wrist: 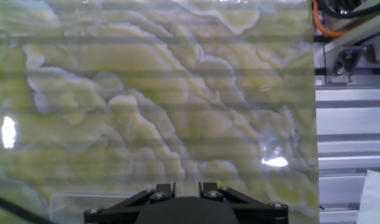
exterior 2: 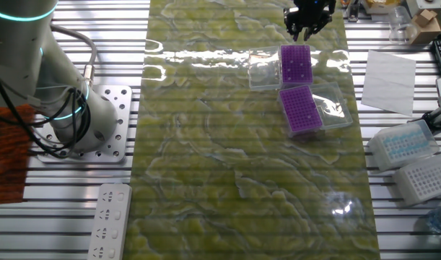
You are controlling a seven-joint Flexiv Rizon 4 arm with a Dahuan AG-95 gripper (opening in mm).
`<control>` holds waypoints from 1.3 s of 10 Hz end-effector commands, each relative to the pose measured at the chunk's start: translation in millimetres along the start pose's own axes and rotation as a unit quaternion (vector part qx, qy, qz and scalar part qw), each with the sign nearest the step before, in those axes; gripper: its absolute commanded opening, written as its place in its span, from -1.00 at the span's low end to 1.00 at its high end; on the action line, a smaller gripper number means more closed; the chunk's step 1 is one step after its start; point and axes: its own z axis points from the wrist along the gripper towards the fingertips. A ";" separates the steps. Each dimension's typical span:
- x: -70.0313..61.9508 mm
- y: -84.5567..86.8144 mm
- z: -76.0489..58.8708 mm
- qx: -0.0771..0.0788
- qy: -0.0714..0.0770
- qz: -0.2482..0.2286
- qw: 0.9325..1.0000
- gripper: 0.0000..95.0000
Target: Transfer all small pipette tips from one holder to another
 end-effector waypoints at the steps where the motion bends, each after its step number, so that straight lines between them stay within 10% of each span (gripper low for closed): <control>1: -3.2 -1.4 0.2 -0.002 0.009 -0.001 1.000 -0.60; 13: -13.4 -1.1 2.1 -0.001 0.031 -0.006 1.000 -0.60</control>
